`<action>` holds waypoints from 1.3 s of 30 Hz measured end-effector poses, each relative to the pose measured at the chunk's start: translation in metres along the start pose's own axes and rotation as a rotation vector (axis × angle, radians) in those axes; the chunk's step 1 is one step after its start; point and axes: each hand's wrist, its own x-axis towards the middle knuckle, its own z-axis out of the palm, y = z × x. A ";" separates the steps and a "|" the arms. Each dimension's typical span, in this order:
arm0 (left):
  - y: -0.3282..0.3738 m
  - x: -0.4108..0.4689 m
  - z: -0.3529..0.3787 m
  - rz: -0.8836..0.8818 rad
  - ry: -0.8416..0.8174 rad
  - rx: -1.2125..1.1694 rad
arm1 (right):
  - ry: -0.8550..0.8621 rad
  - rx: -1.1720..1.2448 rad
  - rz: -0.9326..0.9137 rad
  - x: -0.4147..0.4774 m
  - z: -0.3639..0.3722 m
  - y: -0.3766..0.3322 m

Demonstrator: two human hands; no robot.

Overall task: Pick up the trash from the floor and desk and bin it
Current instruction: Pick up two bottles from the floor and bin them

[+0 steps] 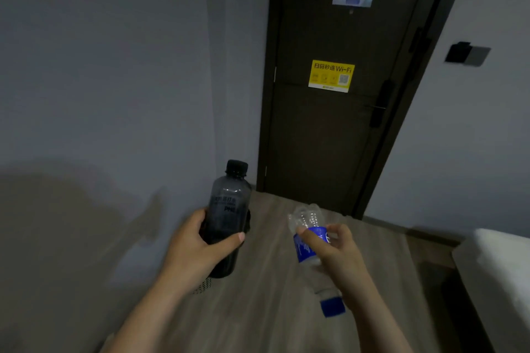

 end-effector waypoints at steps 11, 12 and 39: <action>-0.051 0.155 0.037 -0.110 0.102 0.060 | -0.078 -0.055 0.138 0.204 0.024 0.024; -0.058 0.172 0.038 -0.123 0.105 0.066 | -0.094 -0.057 0.153 0.224 0.030 0.025; -0.186 0.585 0.072 -0.484 0.120 0.190 | -0.424 -0.412 0.303 0.684 0.203 0.041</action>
